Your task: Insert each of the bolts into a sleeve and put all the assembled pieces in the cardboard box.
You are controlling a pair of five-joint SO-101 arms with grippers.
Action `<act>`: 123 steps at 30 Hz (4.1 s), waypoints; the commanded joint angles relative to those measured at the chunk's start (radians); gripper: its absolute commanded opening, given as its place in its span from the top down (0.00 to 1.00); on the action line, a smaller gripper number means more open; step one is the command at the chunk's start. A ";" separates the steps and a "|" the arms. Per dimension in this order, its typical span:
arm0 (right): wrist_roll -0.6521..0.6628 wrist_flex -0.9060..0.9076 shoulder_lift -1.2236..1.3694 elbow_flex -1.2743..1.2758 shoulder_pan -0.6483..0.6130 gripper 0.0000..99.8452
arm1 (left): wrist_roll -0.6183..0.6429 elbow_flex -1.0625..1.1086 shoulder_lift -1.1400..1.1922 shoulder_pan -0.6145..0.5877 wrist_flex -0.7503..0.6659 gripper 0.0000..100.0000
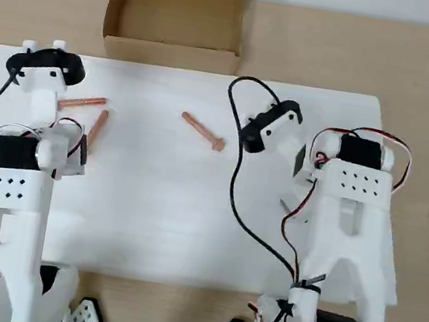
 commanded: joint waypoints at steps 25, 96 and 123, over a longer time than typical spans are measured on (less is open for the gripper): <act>-0.109 -0.064 -0.338 0.094 -0.068 0.99 | -0.005 -0.048 -0.027 -0.009 0.000 0.98; 0.003 0.064 0.102 -0.374 -0.047 0.99 | -0.040 -0.097 -0.027 -0.009 0.026 0.98; 0.098 -0.279 0.248 0.119 -0.071 0.81 | -0.040 -0.135 -0.027 -0.009 0.083 0.98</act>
